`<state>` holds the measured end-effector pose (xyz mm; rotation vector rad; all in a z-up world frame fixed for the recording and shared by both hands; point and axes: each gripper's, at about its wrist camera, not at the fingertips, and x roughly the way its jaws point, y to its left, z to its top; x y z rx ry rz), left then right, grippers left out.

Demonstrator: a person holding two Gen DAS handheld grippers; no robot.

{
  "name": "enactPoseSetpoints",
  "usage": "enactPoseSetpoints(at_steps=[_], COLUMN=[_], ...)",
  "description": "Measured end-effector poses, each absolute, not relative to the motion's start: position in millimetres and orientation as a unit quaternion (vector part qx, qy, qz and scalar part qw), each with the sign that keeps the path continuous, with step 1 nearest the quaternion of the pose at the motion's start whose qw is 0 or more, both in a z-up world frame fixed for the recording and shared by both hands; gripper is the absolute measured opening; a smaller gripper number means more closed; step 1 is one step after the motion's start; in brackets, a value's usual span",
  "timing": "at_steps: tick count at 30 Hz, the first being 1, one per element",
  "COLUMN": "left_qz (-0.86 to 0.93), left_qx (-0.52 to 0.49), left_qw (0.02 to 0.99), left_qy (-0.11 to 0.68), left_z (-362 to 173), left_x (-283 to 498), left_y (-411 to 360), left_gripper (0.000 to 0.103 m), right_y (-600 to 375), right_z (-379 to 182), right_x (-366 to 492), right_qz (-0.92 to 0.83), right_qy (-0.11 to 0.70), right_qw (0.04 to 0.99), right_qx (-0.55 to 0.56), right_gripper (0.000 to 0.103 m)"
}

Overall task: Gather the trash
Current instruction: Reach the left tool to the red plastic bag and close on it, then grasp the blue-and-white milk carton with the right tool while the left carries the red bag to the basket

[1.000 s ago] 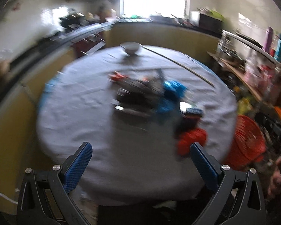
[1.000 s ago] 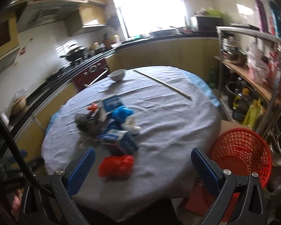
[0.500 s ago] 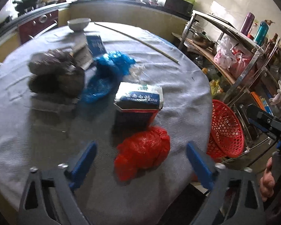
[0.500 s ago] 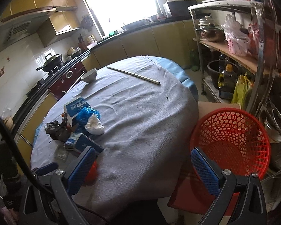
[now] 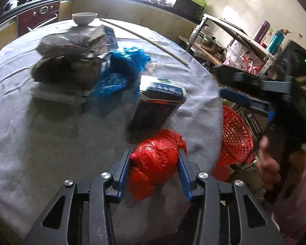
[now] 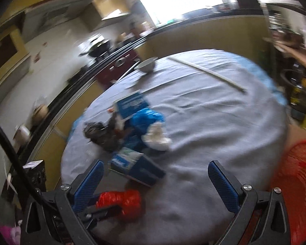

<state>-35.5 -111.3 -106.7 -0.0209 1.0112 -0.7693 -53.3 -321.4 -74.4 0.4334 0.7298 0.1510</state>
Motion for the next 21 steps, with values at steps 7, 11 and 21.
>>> enactPoseSetpoints(at_steps=[7, 11, 21], left_qz=[-0.323, -0.294, -0.269], left_qx=[-0.023, -0.026, -0.03], left_qw=[0.828, 0.843, 0.85], left_qy=[0.457, 0.449, 0.452], left_z=[-89.4, -82.4, -78.3], left_x=[-27.1, -18.9, -6.7], left_y=[-72.9, -56.3, -55.4], left_gripper=[0.045, 0.045, 0.045], right_y=[-276.8, -259.8, -260.7], right_z=[-91.2, -104.1, -109.2], right_x=[-7.7, 6.4, -8.6], right_qz=[0.137, 0.145, 0.152], right_qy=[0.394, 0.406, 0.399], right_qw=[0.898, 0.897, 0.899], right_qx=[0.139, 0.097, 0.099], right_gripper=[0.103, 0.09, 0.074])
